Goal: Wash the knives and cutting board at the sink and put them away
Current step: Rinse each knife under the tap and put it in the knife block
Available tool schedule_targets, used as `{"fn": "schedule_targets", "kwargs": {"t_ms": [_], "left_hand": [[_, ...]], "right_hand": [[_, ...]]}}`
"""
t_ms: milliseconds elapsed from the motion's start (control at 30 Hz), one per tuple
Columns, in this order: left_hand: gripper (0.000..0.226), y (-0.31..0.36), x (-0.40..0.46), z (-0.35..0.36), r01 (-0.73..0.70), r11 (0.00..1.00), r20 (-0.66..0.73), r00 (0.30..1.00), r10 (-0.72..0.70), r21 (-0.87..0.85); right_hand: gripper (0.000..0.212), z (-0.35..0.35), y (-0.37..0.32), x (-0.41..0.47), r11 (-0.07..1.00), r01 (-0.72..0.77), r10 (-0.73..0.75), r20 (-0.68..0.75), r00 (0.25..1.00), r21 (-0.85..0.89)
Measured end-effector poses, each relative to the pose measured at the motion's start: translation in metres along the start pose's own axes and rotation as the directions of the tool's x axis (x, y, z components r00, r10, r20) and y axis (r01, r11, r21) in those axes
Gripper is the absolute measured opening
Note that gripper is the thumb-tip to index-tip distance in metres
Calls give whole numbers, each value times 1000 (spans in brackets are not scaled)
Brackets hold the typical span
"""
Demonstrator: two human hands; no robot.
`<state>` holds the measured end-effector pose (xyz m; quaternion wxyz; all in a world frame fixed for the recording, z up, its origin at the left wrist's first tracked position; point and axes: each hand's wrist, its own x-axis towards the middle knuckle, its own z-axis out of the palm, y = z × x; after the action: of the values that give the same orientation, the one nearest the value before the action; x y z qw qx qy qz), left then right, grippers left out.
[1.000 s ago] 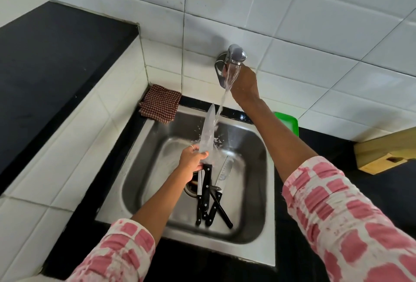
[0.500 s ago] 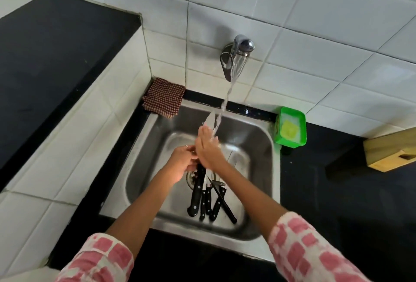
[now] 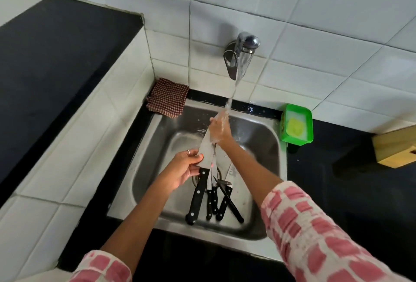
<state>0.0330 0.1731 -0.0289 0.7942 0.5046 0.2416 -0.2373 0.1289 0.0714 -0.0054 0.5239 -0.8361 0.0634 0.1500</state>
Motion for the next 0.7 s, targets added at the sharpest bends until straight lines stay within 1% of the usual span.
{"fn": "schedule_targets", "kwargs": {"t_ms": [33, 67, 100, 133, 167, 200, 233, 267, 300, 333, 367, 400, 467, 500, 567, 600, 633, 700], "left_hand": [[16, 2, 1, -1, 12, 1000, 17, 1000, -13, 13], [14, 5, 0, -2, 4, 997, 21, 1000, -6, 83], [13, 8, -2, 0, -21, 969, 30, 999, 14, 245], [16, 11, -2, 3, -45, 908, 37, 999, 33, 417], [17, 13, 0, 8, -77, 809, 67, 997, 46, 583], [21, 15, 1, 14, -96, 712, 80, 995, 57, 695], [27, 13, 8, 18, -130, 634, 100, 992, 83, 762], [28, 10, 14, 22, -160, 587, 94, 985, 142, 793], [20, 9, 20, 27, -160, 590, 52, 979, 196, 791], [9, 10, 22, 33, -159, 617, 6, 970, 242, 771], [9, 11, 24, 36, -145, 664, -35, 967, 251, 733], [13, 11, 26, 37, -137, 708, -50, 971, 236, 693], [17, 15, 27, 37, -123, 777, 4, 988, 153, 617], [22, 17, 25, 36, -131, 791, 47, 991, 129, 598], [32, 22, 25, 31, -154, 818, 104, 988, 116, 554], [31, 23, 24, 29, -178, 831, 126, 983, 130, 527], [27, 25, 24, 28, -194, 838, 134, 980, 146, 510], [18, 29, 25, 27, -216, 846, 124, 976, 177, 487]], "right_hand": [[43, -4, -3, 5, 996, -51, 54, -48, 997, 72], [40, -7, -8, 4, 989, -80, 87, -51, 995, 124], [40, -8, -12, 2, 968, -110, 123, -41, 992, 227], [42, -9, -15, -2, 964, -115, 130, -47, 990, 241], [44, -9, -18, -5, 967, -105, 124, -67, 990, 233], [45, -9, -22, -9, 979, -76, 94, -89, 992, 191], [47, -8, -24, -12, 983, -54, 71, -92, 993, 178], [50, -8, -28, -15, 988, -33, 46, -83, 996, 149], [52, -8, -30, -16, 990, -21, 29, -57, 998, 137], [53, -9, -32, -19, 995, -5, 7, -23, 1000, 103], [48, -11, -32, -20, 997, 14, -16, 22, 1000, 71], [38, -15, -34, -22, 999, 44, -45, 65, 997, 17], [12, -30, -38, -23, 978, 166, -152, 113, 982, -125], [11, -39, -37, -19, 954, 240, -219, 133, 967, -178], [32, -57, -39, -11, 908, 307, -271, 158, 949, -285], [39, -65, -42, -10, 904, 305, -263, 173, 949, -300], [40, -71, -43, -9, 925, 282, -235, 202, 951, -253], [32, -78, -47, -9, 961, 248, -205, 286, 936, -122]]}}
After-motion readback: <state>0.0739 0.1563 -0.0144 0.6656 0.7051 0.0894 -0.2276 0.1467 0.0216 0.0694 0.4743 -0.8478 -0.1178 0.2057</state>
